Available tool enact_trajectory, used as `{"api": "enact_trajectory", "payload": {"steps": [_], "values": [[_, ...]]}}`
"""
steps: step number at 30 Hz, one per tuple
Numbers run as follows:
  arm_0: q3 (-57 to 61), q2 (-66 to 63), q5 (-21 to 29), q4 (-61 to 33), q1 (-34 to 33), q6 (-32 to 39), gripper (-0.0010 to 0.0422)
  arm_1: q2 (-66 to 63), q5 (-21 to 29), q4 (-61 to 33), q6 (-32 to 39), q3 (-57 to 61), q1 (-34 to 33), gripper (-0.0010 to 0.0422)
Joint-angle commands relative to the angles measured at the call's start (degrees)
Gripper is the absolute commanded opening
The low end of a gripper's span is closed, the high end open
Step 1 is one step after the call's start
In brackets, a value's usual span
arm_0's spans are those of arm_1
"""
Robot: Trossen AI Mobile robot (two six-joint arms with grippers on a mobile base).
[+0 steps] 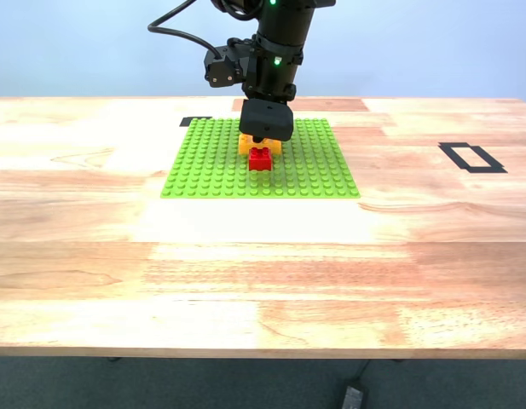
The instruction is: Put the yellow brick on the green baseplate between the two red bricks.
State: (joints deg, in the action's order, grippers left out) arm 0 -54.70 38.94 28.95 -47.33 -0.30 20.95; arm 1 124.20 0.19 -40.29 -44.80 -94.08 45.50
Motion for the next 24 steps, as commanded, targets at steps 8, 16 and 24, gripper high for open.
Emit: {"api": "enact_trajectory", "payload": {"steps": [8,16,24], "values": [[0.0,0.0,0.0,-0.1,0.0,0.0,0.0,0.2,0.0,3.3,-1.2,1.4,-1.7,0.0],[0.0,0.0,0.0,0.0,0.0,0.0,0.0,0.0,-1.2,3.5,-2.2,3.4,-2.2,0.0],[0.0,0.0,0.0,-0.1,0.0,-0.1,0.0,-5.2,-1.3,3.0,-0.4,0.3,-2.1,0.0]]}}
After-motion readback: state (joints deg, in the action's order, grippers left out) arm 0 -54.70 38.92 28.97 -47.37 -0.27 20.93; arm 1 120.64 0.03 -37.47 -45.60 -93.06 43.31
